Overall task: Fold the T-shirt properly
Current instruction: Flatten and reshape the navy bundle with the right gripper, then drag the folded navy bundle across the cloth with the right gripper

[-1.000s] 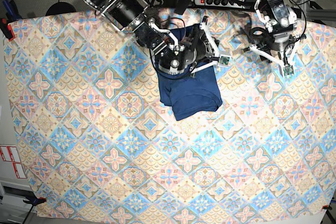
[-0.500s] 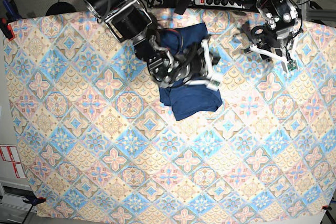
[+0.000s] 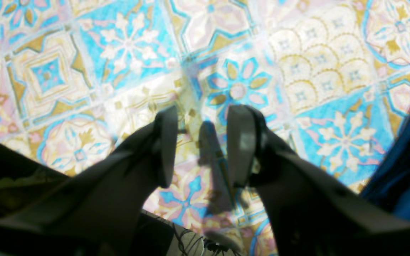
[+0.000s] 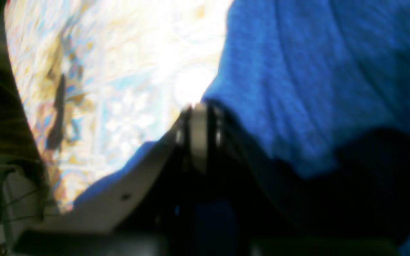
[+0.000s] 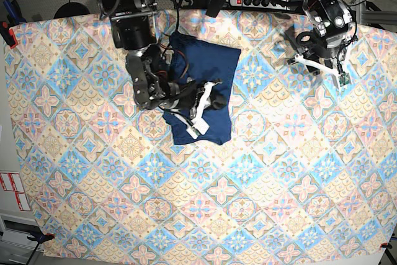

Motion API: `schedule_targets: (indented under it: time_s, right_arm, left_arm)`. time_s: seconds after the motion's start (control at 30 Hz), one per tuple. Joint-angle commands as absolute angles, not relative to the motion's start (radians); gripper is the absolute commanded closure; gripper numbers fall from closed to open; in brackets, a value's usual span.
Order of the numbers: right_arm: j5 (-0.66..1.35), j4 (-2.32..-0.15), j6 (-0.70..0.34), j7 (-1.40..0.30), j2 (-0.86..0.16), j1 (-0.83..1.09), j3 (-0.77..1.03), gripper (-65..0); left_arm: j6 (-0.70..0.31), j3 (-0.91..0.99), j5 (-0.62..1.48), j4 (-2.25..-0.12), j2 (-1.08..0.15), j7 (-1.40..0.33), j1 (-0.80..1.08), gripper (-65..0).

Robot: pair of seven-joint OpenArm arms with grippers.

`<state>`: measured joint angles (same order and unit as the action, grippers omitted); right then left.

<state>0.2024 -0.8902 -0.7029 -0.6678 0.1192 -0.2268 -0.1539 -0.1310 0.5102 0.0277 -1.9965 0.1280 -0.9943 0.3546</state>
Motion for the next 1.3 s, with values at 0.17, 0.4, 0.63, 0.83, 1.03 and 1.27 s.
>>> schedule_targets:
  time_s: [0.17,0.4,0.63,0.83,1.03,1.27]
  right_arm:
    - [0.188,-0.905,-0.698,-0.677,0.045,-0.242,-0.156,-2.7]
    - [0.188,-0.905,-0.698,-0.677,-0.041,-0.251,-0.186,-2.9]
    - [0.188,-0.914,-0.698,-0.677,-0.156,-0.308,-0.355,-2.9]
    - [0.193,-1.058,-0.698,-0.685,-0.205,-0.309,-0.387,-2.9]
    - [0.193,-1.349,-0.698,-0.82,-0.205,-0.223,-0.389,-2.9]
    - [0.194,-1.564,-0.698,-0.917,-0.185,-0.076,-0.389,-2.8]
  left_arm:
    - [-0.128,0.512,0.028,-2.014,0.125,-0.977,0.352,-22.6]
    - [-0.128,0.51,0.028,-2.014,0.125,-0.977,0.352,-22.6]
    - [-0.128,0.51,0.028,-2.014,0.127,-0.977,0.352,-22.6]
    - [-0.128,0.504,0.028,-2.014,0.127,-0.977,0.352,-22.6]
    - [-0.128,0.503,0.028,-2.012,0.127,-0.977,0.351,-22.6]
    - [-0.128,0.503,0.027,-2.012,0.127,-0.977,0.335,-22.6]
